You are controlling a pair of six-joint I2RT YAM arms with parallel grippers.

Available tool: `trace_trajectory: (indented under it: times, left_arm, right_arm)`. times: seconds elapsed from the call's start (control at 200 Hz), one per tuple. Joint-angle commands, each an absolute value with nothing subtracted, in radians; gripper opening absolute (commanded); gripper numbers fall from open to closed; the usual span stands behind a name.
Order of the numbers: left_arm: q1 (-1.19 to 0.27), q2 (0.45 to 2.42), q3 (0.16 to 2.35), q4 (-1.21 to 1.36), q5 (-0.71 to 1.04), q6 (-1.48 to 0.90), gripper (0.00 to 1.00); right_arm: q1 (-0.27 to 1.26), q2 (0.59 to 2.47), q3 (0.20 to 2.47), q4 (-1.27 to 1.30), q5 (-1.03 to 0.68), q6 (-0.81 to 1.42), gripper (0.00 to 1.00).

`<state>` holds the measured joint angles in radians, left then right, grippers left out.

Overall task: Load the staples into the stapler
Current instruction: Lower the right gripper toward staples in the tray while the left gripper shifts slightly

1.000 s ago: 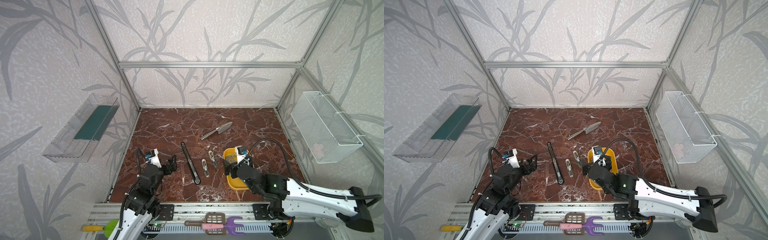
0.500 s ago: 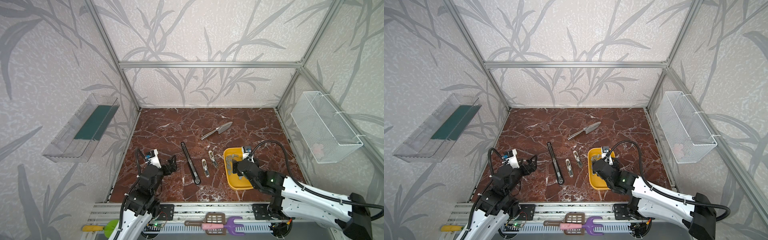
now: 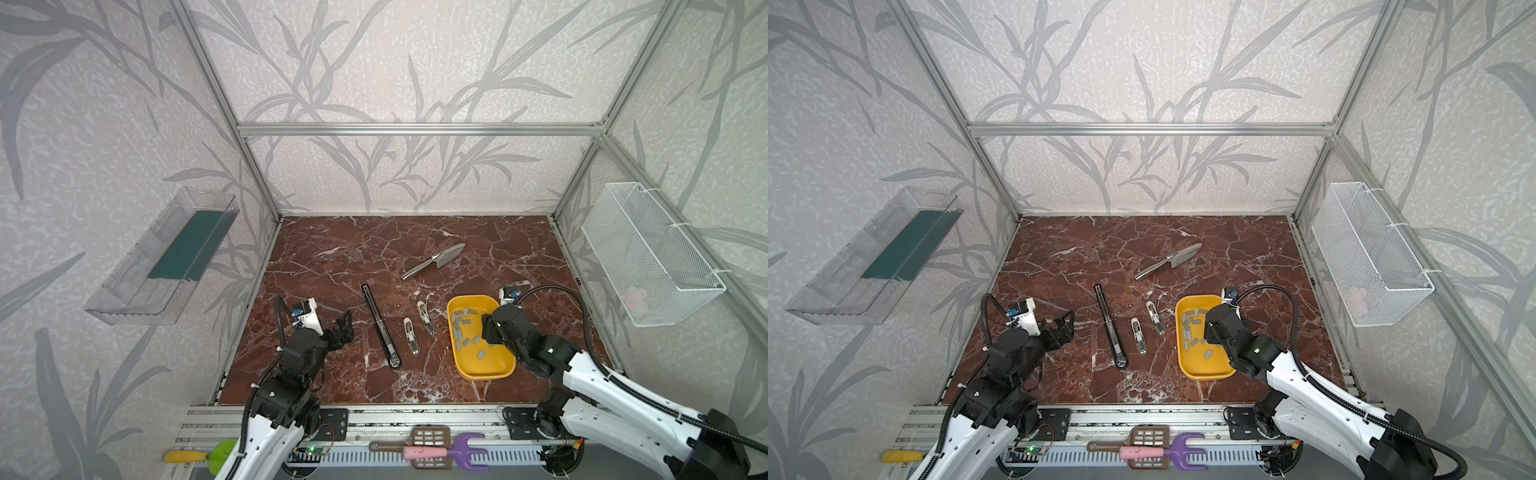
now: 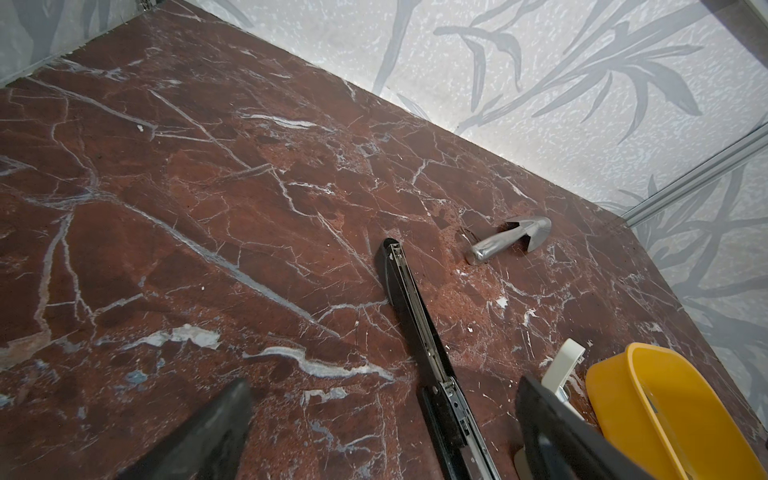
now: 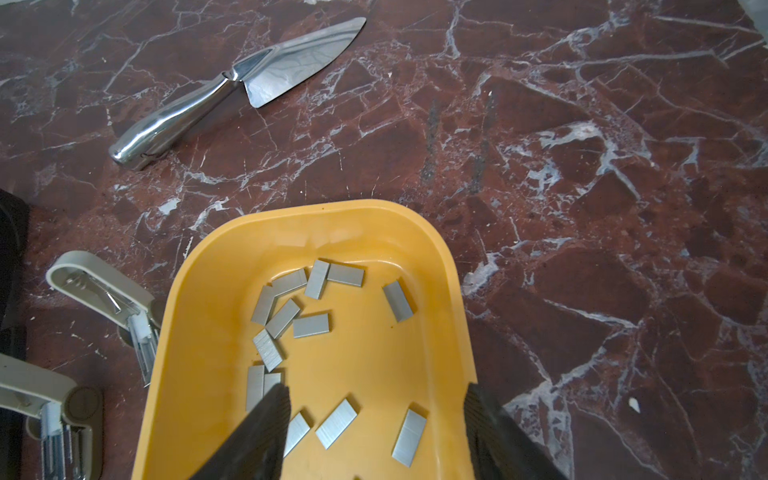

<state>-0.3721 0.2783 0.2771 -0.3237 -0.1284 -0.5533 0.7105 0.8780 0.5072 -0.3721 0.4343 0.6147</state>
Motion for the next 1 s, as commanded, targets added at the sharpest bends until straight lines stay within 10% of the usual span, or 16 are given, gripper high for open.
trace_trajectory:
  times: [0.0, 0.995]
  left_arm:
    - [-0.374, 0.304, 0.324, -0.285, -0.134, -0.556, 0.99]
    - [-0.371, 0.668, 0.178, 0.198, -0.277, -0.420, 0.99]
  right_arm:
    - [0.706, 0.893, 0.508, -0.355, 0.431, 0.586, 0.67]
    - [0.678, 1.041, 0.526, -0.189, 0.340, 0.439, 0.65]
